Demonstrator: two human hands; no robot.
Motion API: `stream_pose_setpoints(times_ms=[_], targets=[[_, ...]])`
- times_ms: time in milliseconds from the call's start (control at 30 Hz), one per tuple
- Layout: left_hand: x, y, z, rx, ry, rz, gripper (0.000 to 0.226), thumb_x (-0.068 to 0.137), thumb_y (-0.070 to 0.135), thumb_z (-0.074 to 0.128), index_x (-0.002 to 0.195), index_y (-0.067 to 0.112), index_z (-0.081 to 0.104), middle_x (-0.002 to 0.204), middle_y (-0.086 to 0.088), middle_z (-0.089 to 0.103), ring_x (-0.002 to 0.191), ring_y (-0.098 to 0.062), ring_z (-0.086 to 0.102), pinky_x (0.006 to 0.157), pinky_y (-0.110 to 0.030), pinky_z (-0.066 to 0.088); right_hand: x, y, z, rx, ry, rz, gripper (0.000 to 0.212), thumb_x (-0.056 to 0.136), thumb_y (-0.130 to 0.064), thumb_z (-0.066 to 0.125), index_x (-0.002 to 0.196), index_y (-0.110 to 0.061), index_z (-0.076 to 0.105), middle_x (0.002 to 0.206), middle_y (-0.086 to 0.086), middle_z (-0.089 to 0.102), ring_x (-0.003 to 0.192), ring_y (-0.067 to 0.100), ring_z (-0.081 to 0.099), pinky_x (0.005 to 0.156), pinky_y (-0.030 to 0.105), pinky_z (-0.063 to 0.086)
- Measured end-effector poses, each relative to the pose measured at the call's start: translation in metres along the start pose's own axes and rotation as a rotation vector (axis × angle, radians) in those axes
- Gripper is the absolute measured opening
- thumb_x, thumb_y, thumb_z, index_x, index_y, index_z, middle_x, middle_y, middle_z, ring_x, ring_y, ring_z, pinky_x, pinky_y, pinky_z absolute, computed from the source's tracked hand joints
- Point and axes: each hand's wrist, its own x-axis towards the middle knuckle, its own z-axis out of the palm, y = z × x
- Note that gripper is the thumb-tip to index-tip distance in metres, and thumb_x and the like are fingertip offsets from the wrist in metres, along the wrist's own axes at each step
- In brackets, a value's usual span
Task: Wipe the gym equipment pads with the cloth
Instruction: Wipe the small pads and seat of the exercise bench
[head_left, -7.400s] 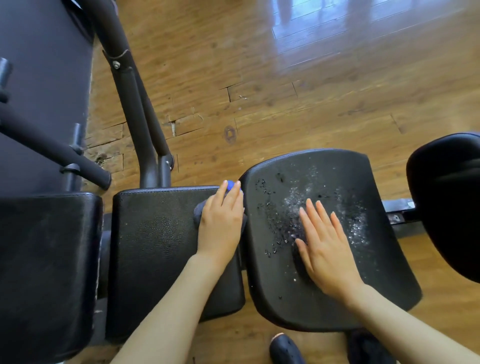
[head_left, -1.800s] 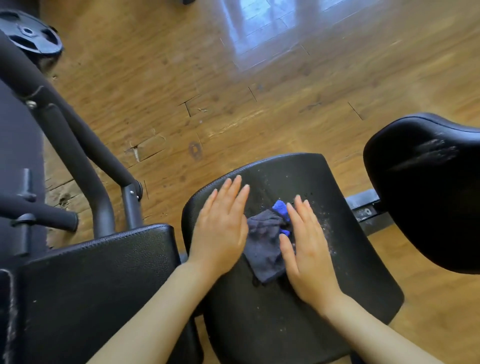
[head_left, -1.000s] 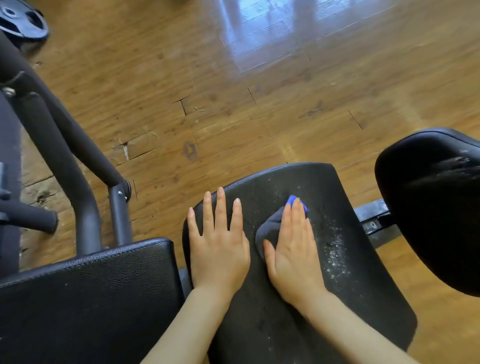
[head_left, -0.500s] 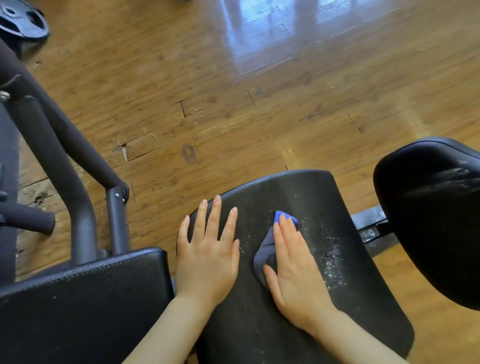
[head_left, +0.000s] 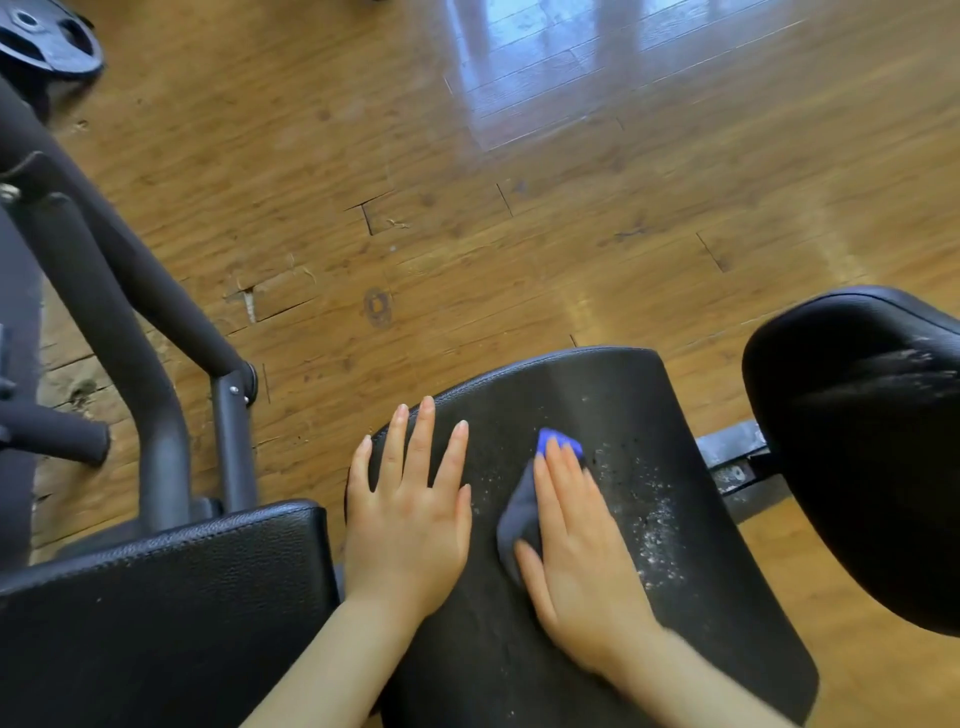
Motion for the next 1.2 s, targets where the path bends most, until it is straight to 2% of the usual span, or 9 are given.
stream_pose_setpoints(times_ms=[67,133,300,400,533,767,900,1000,1200], targets=[[0.0,0.001,0.0,-0.011,0.01,-0.002,0.056,0.092,0.037,0.032,0.143,0.018,0.047,0.156,-0.015,0.029,0.143,-0.034,0.029,0.109,-0.056,0.027,-0.023,0.009,0.0,-0.046,-0.037,-0.042,0.079,0.089,-0.042,0.042,0.153,-0.006,0.012,0.161,0.006,0.001,0.148,0.02,0.004,0.117,0.034,0.008],[0.002,0.002,0.0,-0.009,0.015,-0.003,0.056,0.092,0.037,0.033,0.143,0.018,0.047,0.156,-0.015,0.029,0.143,-0.034,0.03,0.109,-0.056,0.028,0.006,0.018,-0.003,-0.072,-0.032,-0.056,0.078,0.09,-0.042,0.04,0.152,-0.003,0.012,0.161,0.009,0.0,0.148,0.022,0.001,0.117,0.037,0.007],[0.002,0.002,-0.001,-0.001,0.017,0.001,0.056,0.092,0.037,0.033,0.144,0.018,0.046,0.156,-0.015,0.03,0.143,-0.034,0.03,0.109,-0.057,0.028,0.093,0.024,-0.013,-0.041,0.075,0.101,0.078,0.09,-0.045,0.028,0.15,0.001,0.01,0.159,0.013,0.0,0.148,0.021,-0.003,0.119,0.03,-0.002],[0.0,0.001,-0.001,-0.007,0.011,-0.002,0.056,0.092,0.037,0.033,0.144,0.018,0.046,0.156,-0.015,0.029,0.143,-0.034,0.029,0.109,-0.057,0.028,0.043,0.018,-0.01,-0.009,0.032,0.13,0.08,0.089,-0.044,0.031,0.151,0.0,0.007,0.16,0.012,-0.002,0.148,0.019,-0.006,0.119,0.028,-0.004],[0.0,0.002,0.0,-0.013,0.011,-0.005,0.056,0.092,0.036,0.033,0.143,0.018,0.047,0.156,-0.015,0.03,0.142,-0.034,0.03,0.109,-0.057,0.028,-0.014,0.021,-0.008,-0.013,-0.059,0.149,0.085,0.087,-0.054,0.025,0.152,-0.008,-0.003,0.157,-0.001,-0.019,0.143,0.005,-0.021,0.112,0.016,-0.017],[0.002,0.002,-0.001,0.003,0.022,0.0,0.057,0.092,0.037,0.032,0.144,0.017,0.046,0.155,-0.016,0.03,0.142,-0.035,0.03,0.109,-0.057,0.027,0.088,0.029,-0.012,-0.075,0.083,0.256,0.087,0.085,-0.054,0.019,0.15,-0.001,-0.004,0.16,0.012,-0.006,0.148,0.02,-0.009,0.119,0.03,-0.005],[0.0,0.001,-0.002,0.005,0.005,-0.005,0.057,0.092,0.037,0.032,0.144,0.017,0.046,0.156,-0.016,0.029,0.143,-0.034,0.029,0.109,-0.057,0.026,0.031,0.025,-0.008,-0.001,0.041,0.227,0.085,0.086,-0.051,0.027,0.152,-0.008,-0.006,0.159,0.003,-0.011,0.147,0.014,-0.01,0.118,0.023,-0.008],[0.0,0.002,0.0,0.009,0.008,-0.004,0.056,0.091,0.036,0.033,0.142,0.018,0.048,0.155,-0.015,0.031,0.142,-0.035,0.031,0.108,-0.057,0.027,-0.019,0.023,-0.006,-0.024,-0.01,0.219,0.083,0.087,-0.05,0.031,0.153,-0.007,0.003,0.159,0.002,-0.007,0.147,0.012,-0.008,0.117,0.021,-0.009],[0.001,0.0,0.001,0.008,0.042,-0.002,0.056,0.091,0.036,0.035,0.142,0.018,0.048,0.155,-0.015,0.03,0.142,-0.034,0.031,0.108,-0.057,0.027,0.071,0.04,-0.013,-0.052,0.079,0.255,0.087,0.085,-0.053,0.022,0.151,0.0,0.004,0.16,0.012,-0.001,0.148,0.02,-0.004,0.119,0.028,-0.004]])
